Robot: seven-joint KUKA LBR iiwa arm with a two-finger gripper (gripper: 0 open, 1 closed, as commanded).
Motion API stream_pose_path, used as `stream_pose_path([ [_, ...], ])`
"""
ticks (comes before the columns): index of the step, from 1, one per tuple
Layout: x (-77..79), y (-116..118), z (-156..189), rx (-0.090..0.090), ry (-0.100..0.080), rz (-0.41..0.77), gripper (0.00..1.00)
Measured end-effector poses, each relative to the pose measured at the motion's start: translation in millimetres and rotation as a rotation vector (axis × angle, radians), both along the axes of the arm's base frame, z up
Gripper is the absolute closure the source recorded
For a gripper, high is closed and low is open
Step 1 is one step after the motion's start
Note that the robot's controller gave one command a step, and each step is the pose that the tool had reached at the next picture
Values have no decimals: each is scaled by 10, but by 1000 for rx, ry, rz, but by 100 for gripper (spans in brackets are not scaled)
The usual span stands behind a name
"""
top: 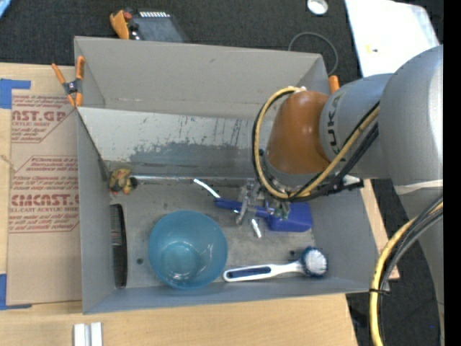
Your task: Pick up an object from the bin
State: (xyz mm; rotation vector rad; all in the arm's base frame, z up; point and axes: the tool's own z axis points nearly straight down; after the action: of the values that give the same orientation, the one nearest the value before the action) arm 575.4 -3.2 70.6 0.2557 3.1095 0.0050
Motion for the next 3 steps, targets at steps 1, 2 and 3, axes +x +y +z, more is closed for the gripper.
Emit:
stream_pose_path([
  [1,-37,76,700,1,5,-12,100],
  [2,-107,33,1520,1,2,-13,100],
  [3,32,-216,809,1,7,-30,100],
])
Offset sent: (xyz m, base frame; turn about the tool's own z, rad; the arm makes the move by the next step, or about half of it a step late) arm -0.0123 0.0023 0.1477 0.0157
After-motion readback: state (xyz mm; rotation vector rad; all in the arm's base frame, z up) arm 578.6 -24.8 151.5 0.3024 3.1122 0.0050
